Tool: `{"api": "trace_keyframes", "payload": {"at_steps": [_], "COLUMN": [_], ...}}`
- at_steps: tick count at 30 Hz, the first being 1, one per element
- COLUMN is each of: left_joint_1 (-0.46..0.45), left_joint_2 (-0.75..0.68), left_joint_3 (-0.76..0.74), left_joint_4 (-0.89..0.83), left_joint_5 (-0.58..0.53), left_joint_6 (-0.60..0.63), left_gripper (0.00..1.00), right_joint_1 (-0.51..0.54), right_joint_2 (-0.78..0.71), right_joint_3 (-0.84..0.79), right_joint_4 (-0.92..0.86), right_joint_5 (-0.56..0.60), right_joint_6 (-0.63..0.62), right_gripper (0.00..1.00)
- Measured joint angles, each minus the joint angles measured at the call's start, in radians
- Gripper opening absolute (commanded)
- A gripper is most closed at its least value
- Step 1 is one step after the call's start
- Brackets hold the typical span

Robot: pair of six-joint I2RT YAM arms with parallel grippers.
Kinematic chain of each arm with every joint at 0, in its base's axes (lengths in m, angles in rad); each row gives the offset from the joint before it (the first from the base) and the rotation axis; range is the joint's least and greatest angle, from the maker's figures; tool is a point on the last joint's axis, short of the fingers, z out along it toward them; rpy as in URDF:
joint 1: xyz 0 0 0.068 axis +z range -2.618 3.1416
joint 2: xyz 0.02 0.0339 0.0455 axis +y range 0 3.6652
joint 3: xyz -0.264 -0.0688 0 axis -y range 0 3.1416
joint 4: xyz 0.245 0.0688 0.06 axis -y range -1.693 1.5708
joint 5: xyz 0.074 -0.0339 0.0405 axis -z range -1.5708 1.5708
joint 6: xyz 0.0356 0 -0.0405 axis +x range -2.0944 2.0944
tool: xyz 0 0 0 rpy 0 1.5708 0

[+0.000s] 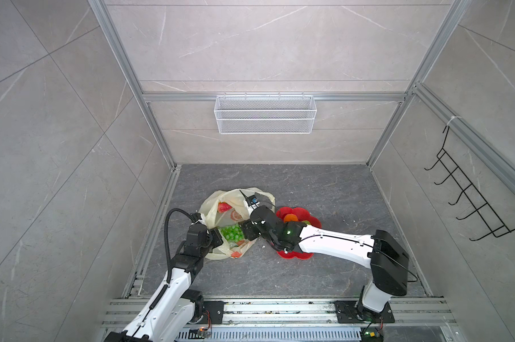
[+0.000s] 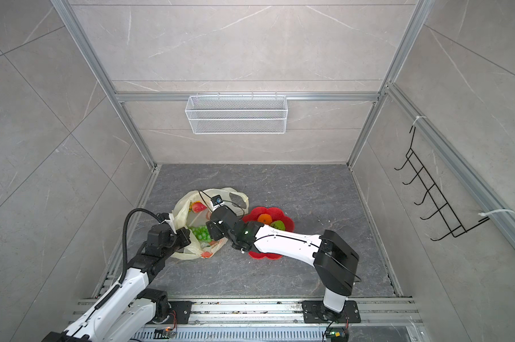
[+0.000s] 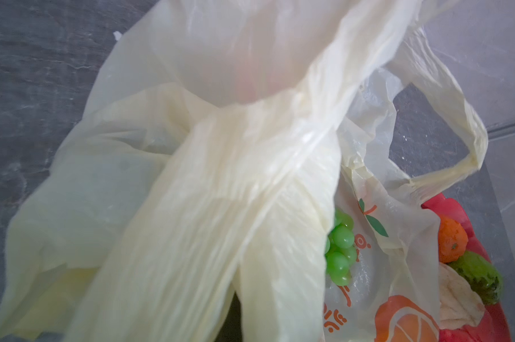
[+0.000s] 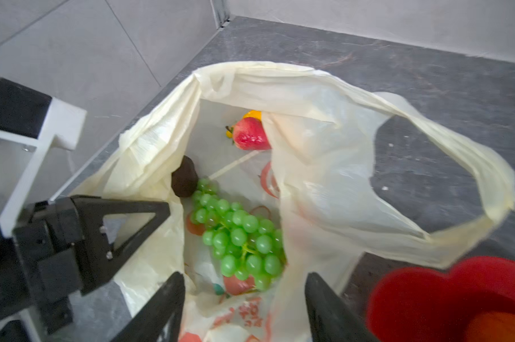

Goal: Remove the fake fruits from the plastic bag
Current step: 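Reach the right gripper back into the bag toward the dark purple fruit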

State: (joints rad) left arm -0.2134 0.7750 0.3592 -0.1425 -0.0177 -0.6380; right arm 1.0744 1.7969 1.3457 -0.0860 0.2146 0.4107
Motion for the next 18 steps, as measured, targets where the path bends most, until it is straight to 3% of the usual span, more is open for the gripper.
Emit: {"api": "trace_keyframes", "payload": {"at_steps": [6,8,10,14,18], "left_joint_1": [0.000,0.005,0.016,0.090,0.175], "left_joint_2": [-0.179,-0.220,-0.247,-0.183,-0.033], "left_joint_3": [-0.047,-0.055,-0.064,-0.066,-0.020], "left_joint_4": [-0.196,-0.260,-0.297,-0.305,-0.307], "left_joint_5": [-0.074,-0.100,-0.122,-0.113,-0.058], "left_joint_6": [-0.203,-0.253,-0.301,-0.317,-0.282], "left_gripper": [0.09,0.31,0.38,0.45,0.68], "right_joint_1": [0.028,0.045,0.062,0.094,0.127], "right_joint_2": [0.167,0.205,0.232,0.246,0.246], "right_joint_3": [0.113,0.117,0.117,0.109,0.077], "right_joint_4": [-0.032,-0.046,-0.064,-0.079,-0.063], "right_joint_5": [-0.082,-0.095,-0.108,-0.119,-0.130], "right_joint_6": [0.039,0.047,0.054,0.069,0.080], "right_gripper": [0.61,0.60,0.60,0.60,0.60]}}
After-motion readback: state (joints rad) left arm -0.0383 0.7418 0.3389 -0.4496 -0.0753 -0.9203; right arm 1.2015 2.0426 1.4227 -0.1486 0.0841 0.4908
